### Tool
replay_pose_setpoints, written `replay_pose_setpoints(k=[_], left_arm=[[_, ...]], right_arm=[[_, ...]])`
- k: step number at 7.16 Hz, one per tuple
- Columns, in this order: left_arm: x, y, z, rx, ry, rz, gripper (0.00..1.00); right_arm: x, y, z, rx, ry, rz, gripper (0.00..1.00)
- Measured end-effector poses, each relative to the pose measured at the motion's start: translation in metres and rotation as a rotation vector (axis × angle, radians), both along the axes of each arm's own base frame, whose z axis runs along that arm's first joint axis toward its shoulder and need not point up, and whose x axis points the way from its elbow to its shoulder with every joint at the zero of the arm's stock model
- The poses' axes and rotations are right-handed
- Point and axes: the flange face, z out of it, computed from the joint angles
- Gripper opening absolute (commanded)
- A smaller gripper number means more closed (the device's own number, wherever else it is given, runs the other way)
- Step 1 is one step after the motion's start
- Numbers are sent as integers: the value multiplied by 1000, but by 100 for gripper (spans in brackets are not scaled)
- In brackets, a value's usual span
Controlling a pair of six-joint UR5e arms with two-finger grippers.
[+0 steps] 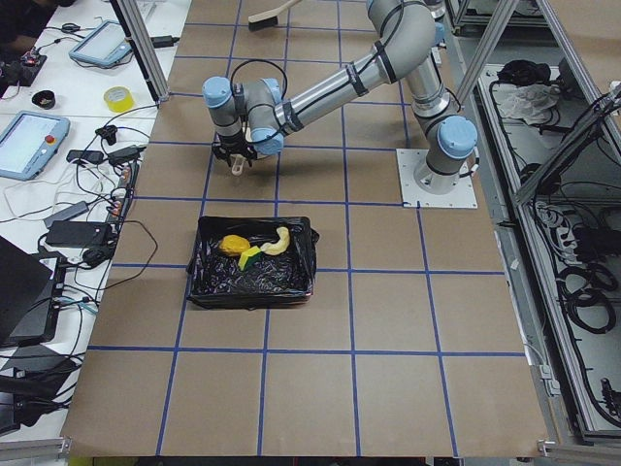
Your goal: Sweep and dump trash into bin
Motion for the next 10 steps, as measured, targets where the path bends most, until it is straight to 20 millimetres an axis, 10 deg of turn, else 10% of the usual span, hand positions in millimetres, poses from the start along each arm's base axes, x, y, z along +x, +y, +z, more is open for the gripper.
replay_pose_setpoints(k=[6, 10], left_arm=[[-125, 89, 193, -16, -8, 467, 100], [-155, 160, 261, -41, 26, 1078, 100]], right_arm=[[1, 22, 3, 94, -16, 40, 100], [2, 21, 5, 80, -7, 43, 100]])
